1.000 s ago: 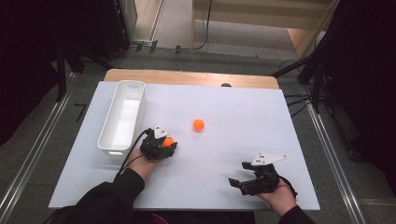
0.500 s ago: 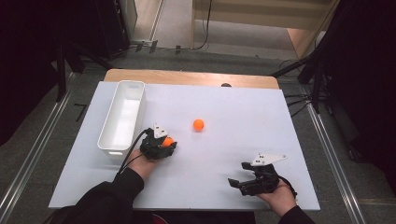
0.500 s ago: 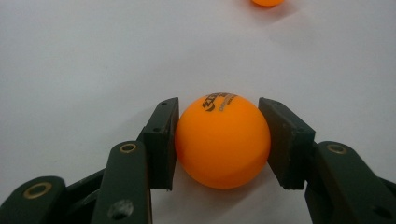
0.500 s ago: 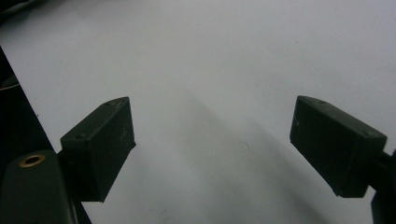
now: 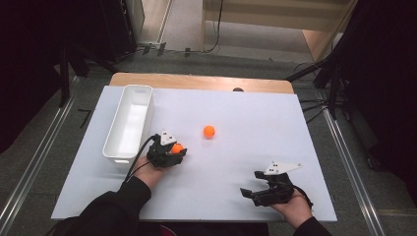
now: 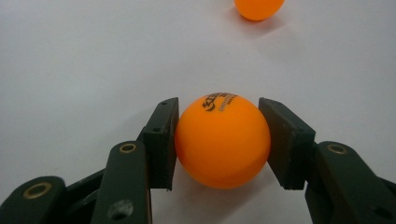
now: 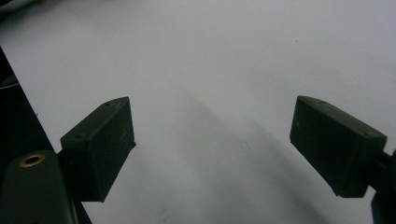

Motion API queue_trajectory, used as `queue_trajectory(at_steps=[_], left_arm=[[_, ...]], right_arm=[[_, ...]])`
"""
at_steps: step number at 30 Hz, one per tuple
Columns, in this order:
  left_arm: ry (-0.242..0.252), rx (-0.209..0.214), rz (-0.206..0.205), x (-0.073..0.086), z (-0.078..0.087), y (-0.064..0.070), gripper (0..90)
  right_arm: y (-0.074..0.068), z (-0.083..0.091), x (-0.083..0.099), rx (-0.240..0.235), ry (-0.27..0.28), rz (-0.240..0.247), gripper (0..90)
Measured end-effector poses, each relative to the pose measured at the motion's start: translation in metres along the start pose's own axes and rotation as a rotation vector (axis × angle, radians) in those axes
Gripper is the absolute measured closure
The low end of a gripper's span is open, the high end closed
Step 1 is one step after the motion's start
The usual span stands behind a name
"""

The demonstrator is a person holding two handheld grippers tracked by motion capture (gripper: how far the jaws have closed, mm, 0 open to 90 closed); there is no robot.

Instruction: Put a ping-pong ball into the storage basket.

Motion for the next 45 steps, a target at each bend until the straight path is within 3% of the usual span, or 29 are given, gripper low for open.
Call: queue_trajectory(at_steps=[2,6,25,32,37,41,45], left_arm=[[-0.003,-0.004,-0.013,-0.001,0.001,0.000,50.3],[0.003,0.008,0.000,-0.003,0.003,0.001,50.3],[0.015,0.101,-0.003,-0.011,0.017,0.003,50.3],[0.021,0.134,-0.041,-0.014,0.025,0.002,50.2],[0.021,0.170,-0.058,-0.016,0.030,0.001,50.3],[0.032,0.227,-0.036,-0.018,0.036,0.000,50.3],[0.038,0.245,-0.052,-0.020,0.042,0.000,50.3]], right_arm=[[0.000,0.000,0.000,0.000,0.000,0.000,12.3],[0.000,0.000,0.000,0.001,0.000,-0.001,12.3],[-0.001,0.000,0.000,-0.002,-0.002,-0.001,12.3],[-0.001,0.000,0.000,-0.002,-0.003,-0.001,12.3],[-0.001,0.000,0.001,-0.003,-0.004,-0.001,12.3],[0.000,0.000,0.001,0.001,-0.003,0.001,12.3],[0.000,-0.001,0.001,0.001,-0.004,0.000,12.3]])
Point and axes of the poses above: each handheld gripper's, and its own axes: z roughly backward along the jaws, x roughly out of its underside, y roughly to its right, the point moved 1 cm from there along -z, roughly forward along the jaws, and after that the axes turned 7 degrees about -x, right-handed, at the moved point
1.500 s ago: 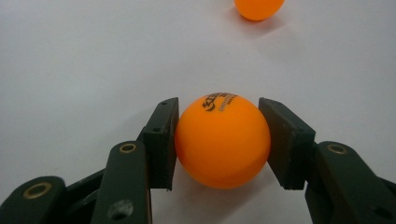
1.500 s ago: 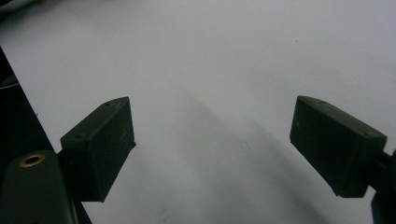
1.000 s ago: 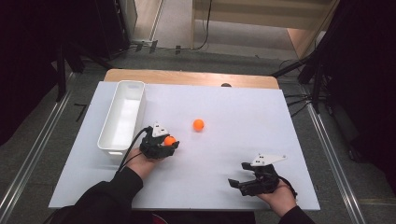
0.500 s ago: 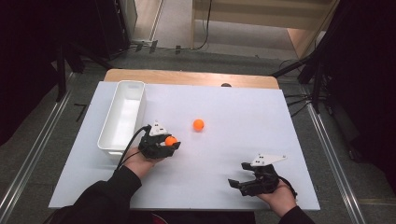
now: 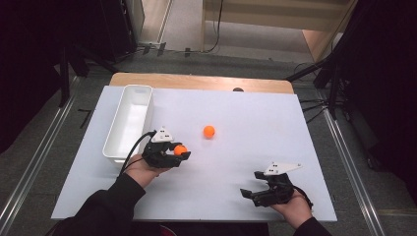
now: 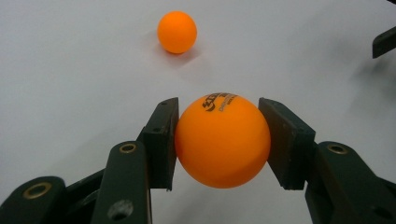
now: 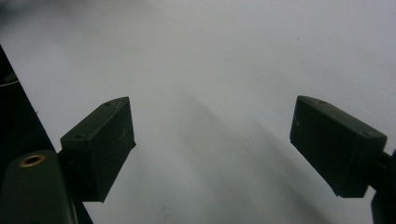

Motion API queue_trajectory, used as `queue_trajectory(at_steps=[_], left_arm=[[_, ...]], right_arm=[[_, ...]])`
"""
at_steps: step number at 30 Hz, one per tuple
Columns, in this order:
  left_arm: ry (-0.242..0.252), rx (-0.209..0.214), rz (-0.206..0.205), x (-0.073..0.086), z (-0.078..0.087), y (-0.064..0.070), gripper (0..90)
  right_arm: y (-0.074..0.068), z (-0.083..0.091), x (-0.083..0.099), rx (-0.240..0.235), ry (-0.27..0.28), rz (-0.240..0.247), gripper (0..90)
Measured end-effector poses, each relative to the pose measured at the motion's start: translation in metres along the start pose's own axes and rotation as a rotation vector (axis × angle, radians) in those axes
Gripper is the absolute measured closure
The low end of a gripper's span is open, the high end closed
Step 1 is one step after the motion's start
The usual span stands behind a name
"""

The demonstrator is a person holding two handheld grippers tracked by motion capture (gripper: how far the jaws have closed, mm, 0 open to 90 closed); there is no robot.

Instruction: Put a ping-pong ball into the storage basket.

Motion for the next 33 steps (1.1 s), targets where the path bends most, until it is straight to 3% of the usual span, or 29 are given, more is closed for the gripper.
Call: queue_trajectory(at_steps=[8,14,20,33], left_arm=[[-0.016,0.008,-0.053,-0.001,0.007,0.002,50.3],[-0.034,0.048,-0.065,-0.001,0.009,-0.001,50.2],[-0.040,0.059,-0.087,-0.002,0.013,-0.001,50.2],[-0.036,0.062,-0.080,-0.012,0.028,-0.002,50.2]], right_arm=[[0.000,0.001,0.000,0.003,-0.001,-0.002,12.3],[0.000,0.000,0.000,0.001,0.000,0.004,12.3],[0.000,0.000,0.000,0.002,-0.001,0.004,12.3],[0.000,0.000,0.000,0.003,-0.002,0.003,12.3]])
Point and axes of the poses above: each handheld gripper's, and its own axes: z roughly backward along the jaws, x roughly out of its underside, y roughly to its right, the point moved 1 cm from there along -z, roughly forward along the jaws, and after that the axes turned 7 degrees about -x, right-handed, at the moved point
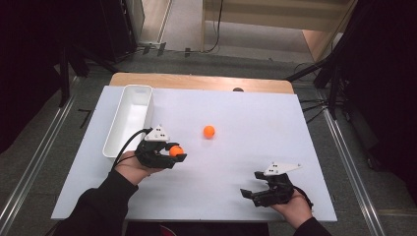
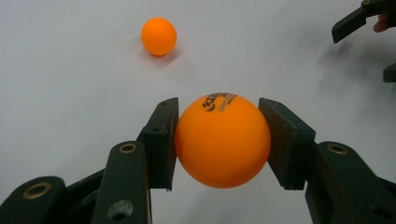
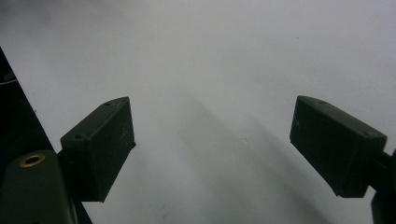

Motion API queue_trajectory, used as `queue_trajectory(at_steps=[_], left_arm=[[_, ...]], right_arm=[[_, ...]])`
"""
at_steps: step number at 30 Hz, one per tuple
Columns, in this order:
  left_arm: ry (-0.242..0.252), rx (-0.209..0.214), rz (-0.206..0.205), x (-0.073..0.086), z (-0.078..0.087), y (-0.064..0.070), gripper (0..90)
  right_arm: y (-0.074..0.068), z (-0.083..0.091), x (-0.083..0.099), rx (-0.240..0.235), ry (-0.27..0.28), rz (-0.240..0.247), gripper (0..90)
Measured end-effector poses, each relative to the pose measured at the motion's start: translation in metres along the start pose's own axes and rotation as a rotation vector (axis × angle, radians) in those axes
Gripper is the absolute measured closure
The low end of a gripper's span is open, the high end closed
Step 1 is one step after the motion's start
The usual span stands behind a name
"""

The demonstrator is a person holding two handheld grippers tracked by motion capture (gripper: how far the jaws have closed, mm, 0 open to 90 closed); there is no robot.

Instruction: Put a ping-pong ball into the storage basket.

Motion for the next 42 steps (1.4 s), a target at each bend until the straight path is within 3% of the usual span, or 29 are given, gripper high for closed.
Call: queue_trajectory(at_steps=[11,29,42], left_arm=[[-0.014,0.003,-0.001,-0.006,0.009,-0.002,50.2],[-0.019,-0.014,0.035,-0.011,0.022,-0.012,50.2],[-0.017,-0.064,0.061,-0.013,0.031,-0.020,50.2]], right_arm=[[0.000,0.000,0.000,0.001,-0.003,0.002,12.3],[0.000,0.000,0.000,0.000,-0.001,0.005,12.3],[-0.002,-0.001,0.000,-0.008,-0.004,0.004,12.3]])
Point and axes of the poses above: each handheld gripper's, and its own axes: z roughly backward along the jaws, x roughly out of its underside, y roughly to its right, the point moved 1 cm from there along -z, roughly forward along the jaws, and after that the axes turned 7 degrees about -x, right-handed, at the moved point
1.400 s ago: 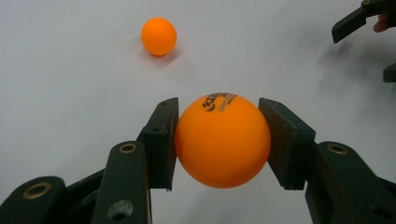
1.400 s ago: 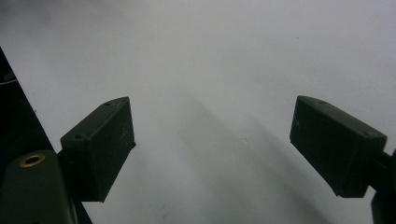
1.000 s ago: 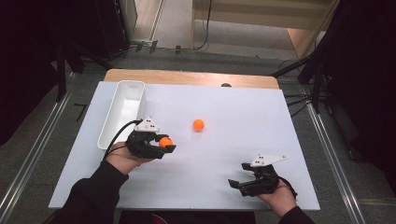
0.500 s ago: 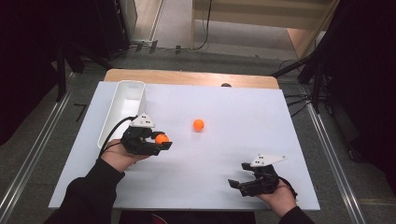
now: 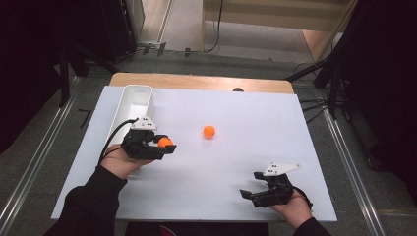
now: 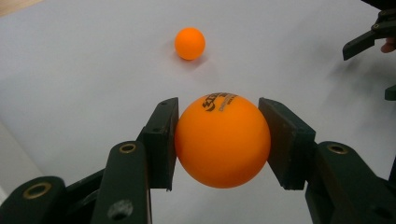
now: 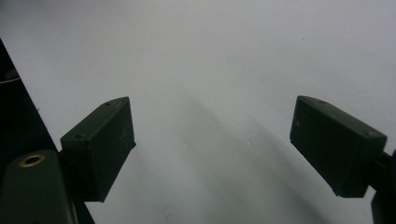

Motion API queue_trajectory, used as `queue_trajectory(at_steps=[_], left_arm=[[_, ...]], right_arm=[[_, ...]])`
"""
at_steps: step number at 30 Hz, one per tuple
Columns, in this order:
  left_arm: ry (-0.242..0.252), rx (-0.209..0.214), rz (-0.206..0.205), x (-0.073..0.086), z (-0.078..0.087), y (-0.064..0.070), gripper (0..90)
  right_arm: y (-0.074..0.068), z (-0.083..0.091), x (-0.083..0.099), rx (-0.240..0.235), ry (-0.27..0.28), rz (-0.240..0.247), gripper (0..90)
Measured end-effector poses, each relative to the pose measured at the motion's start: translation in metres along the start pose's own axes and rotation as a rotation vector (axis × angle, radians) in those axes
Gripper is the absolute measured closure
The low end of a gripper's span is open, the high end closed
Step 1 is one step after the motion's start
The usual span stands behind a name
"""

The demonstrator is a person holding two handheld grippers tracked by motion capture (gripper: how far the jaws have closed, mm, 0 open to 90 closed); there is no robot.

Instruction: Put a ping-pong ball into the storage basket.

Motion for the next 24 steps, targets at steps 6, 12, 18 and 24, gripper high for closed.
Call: queue_trajectory(at_steps=[6,12,18,24], left_arm=[[0.006,-0.019,0.020,-0.001,0.004,-0.003,50.2],[0.016,-0.049,0.043,-0.002,0.008,-0.008,50.2],[0.028,-0.113,0.059,-0.004,0.014,-0.013,50.3],[0.032,-0.144,0.094,-0.004,0.016,-0.019,50.2]], right_arm=[[0.000,0.000,0.000,-0.002,0.005,0.007,12.3],[0.000,0.000,0.000,-0.005,0.007,0.009,12.3],[0.000,0.000,0.000,-0.004,0.006,0.009,12.3],[0.000,0.000,0.000,-0.004,0.006,0.008,12.3]])
Point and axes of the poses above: each handheld gripper's, and its own axes: z roughly backward along the jaws, x roughly out of its underside, y roughly to its right, the point moved 1 cm from there along -z, roughly forward along the jaws, and after that the axes turned 7 degrees about -x, right-handed, at the moved point
